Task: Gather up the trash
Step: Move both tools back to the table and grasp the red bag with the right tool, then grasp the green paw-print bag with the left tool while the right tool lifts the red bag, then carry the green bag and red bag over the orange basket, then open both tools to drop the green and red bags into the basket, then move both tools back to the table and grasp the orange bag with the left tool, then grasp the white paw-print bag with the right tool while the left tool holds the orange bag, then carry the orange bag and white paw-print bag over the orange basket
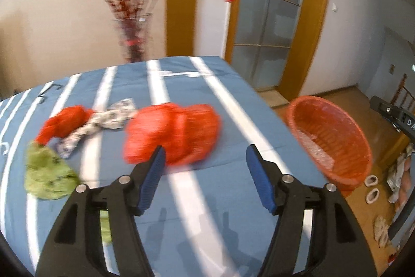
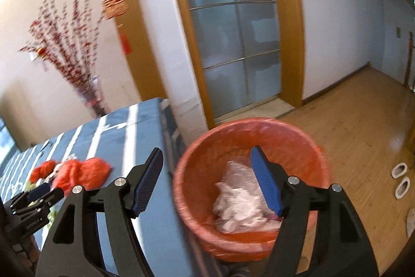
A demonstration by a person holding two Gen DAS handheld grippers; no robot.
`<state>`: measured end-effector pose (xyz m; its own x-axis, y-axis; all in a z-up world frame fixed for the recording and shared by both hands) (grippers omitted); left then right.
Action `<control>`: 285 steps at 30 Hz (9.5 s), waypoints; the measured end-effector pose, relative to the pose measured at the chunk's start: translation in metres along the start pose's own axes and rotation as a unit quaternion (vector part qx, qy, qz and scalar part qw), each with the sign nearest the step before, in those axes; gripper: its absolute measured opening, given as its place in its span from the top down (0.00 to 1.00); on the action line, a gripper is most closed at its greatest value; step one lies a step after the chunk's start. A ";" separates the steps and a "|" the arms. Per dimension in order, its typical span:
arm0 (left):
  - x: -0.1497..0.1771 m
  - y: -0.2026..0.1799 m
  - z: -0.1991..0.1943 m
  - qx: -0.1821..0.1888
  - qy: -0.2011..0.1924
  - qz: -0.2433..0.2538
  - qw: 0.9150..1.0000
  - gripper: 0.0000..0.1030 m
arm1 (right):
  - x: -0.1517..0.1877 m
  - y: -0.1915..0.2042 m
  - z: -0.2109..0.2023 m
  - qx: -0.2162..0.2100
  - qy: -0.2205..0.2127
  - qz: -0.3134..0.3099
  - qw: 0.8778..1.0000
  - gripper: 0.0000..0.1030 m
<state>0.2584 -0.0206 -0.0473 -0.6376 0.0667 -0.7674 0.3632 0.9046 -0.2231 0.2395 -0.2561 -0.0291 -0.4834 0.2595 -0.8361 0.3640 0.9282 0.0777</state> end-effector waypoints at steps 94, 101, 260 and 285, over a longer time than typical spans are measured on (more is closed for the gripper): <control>-0.008 0.008 -0.023 0.028 -0.003 -0.026 0.999 0.83 | 0.030 0.059 -0.012 -0.050 0.031 -0.041 0.997 0.84; -0.022 -0.051 -0.009 0.067 -0.008 0.005 0.998 0.83 | 0.019 0.016 -0.016 -0.022 0.012 -0.012 1.000 0.84; 0.016 0.312 -0.108 -0.160 -0.056 -0.174 0.970 0.66 | 0.094 0.299 0.039 -0.078 0.098 -0.191 0.974 0.89; -0.041 0.060 -0.038 0.018 -0.034 -0.063 0.997 0.66 | -0.010 0.045 -0.024 -0.015 -0.001 -0.061 0.998 0.89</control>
<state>0.2805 0.0470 -0.0059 -0.6323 -0.0759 -0.7710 0.3086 0.8881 -0.3405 0.2414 -0.2109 -0.0039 -0.5213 0.1433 -0.8412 0.2789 0.9603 -0.0092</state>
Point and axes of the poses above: each gripper's, at about its wrist camera, not at the fingertips, and z roughly the way its jaws point, y to its left, x to its underside, the point moved 8 cm from there along z, roughly the way its jaws point, and after that the axes turned 14 degrees about x, right-handed, at the moved point
